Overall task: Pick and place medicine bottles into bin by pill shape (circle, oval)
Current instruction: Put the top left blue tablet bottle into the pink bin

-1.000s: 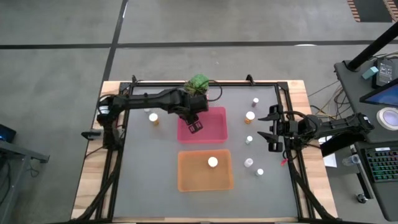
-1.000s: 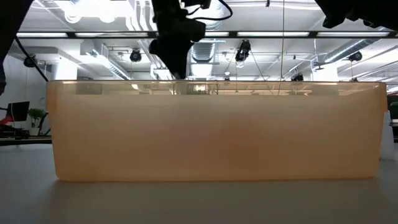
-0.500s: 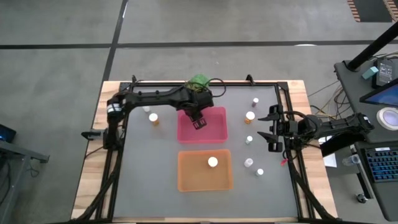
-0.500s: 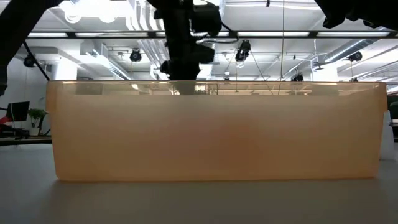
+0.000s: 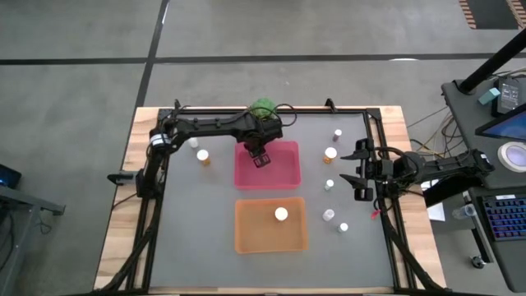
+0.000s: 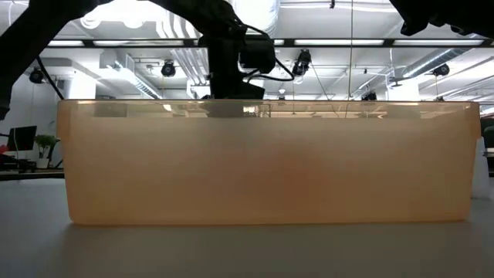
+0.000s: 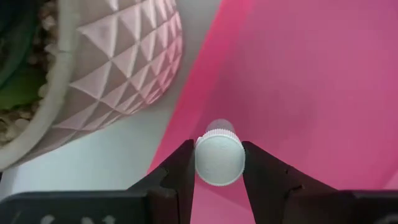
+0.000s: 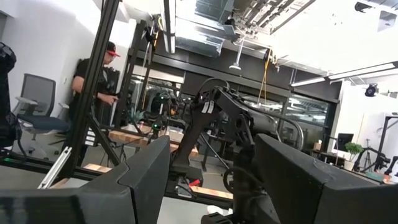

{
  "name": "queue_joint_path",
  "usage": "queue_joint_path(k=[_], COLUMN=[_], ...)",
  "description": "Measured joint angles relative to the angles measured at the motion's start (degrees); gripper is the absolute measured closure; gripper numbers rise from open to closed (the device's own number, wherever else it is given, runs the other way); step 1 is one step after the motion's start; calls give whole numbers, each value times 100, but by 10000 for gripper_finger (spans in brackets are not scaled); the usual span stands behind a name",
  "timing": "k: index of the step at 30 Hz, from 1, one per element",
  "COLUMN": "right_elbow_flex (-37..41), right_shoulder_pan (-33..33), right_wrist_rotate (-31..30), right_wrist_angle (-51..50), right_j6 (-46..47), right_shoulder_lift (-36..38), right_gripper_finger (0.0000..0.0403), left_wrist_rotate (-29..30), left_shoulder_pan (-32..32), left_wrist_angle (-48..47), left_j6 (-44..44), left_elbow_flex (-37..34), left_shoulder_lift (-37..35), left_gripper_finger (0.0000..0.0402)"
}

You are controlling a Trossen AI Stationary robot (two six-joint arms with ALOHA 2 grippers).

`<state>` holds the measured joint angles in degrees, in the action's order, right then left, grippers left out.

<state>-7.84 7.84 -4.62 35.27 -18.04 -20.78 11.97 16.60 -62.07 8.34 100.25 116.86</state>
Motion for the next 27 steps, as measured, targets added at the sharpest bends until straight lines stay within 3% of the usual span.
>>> queue_joint_path(k=[12, 27], right_elbow_flex=[0, 0], right_shoulder_pan=[1, 0], right_wrist_rotate=[-1, -1], right_wrist_angle=[-32, -42], right_j6=[2, 2], right_shoulder_lift=[0, 0], right_gripper_finger=[174, 174], left_wrist_rotate=[20, 76], left_shoulder_pan=[55, 64], left_wrist_angle=[60, 58], left_j6=[31, 435], left_elbow_flex=[-416, -435], left_shoulder_lift=[-52, -52], left_gripper_finger=[306, 306])
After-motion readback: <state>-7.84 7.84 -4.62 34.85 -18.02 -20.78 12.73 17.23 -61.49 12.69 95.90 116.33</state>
